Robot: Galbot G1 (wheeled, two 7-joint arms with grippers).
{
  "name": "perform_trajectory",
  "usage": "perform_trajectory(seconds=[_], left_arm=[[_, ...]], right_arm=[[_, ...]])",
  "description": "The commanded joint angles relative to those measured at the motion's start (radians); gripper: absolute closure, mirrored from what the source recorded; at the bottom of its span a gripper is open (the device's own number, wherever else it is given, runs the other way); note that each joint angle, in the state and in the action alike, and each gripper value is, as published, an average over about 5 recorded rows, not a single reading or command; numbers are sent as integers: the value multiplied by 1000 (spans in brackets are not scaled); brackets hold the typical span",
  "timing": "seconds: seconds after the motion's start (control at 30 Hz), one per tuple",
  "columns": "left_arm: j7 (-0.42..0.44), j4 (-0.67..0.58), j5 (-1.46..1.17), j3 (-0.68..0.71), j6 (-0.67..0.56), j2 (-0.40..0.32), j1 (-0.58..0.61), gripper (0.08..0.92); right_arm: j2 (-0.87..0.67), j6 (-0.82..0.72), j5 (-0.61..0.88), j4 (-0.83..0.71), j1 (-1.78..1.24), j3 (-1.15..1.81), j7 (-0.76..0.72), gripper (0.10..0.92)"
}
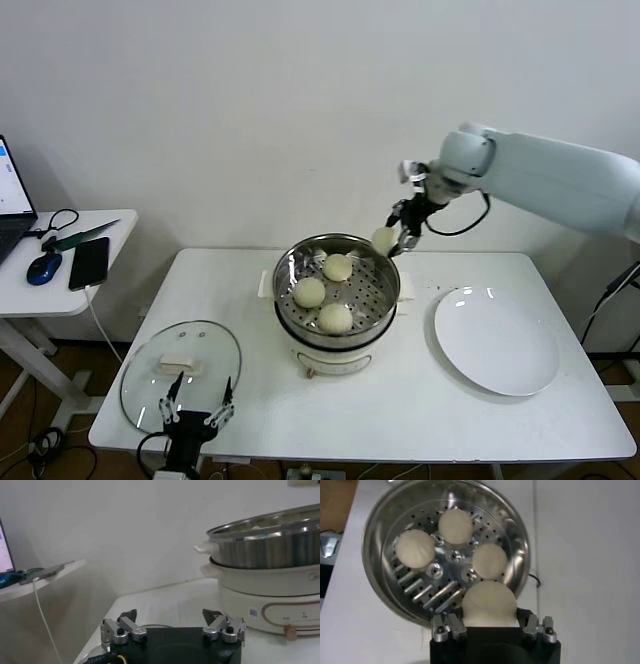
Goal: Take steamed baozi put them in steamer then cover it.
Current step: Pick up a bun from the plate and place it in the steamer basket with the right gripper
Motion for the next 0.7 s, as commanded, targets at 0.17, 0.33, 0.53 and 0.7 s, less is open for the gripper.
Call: perform_trajectory(seconds=[0.17, 0.33, 0.53, 0.7], left_arm=[[-2, 12, -5, 0, -2, -1, -8, 177], [-2, 18, -7, -5, -1, 0, -15, 177], [-2, 28, -8, -9, 0, 1, -21, 177], [-1, 37, -9, -11, 5, 3, -34, 177]], right_arm=[[194, -34, 60, -20, -52, -136, 52, 327], [186, -33, 24, -34, -88, -141, 52, 324], [159, -31, -1, -32, -111, -137, 57, 321], [142, -33, -6, -28, -117, -115, 60, 321]])
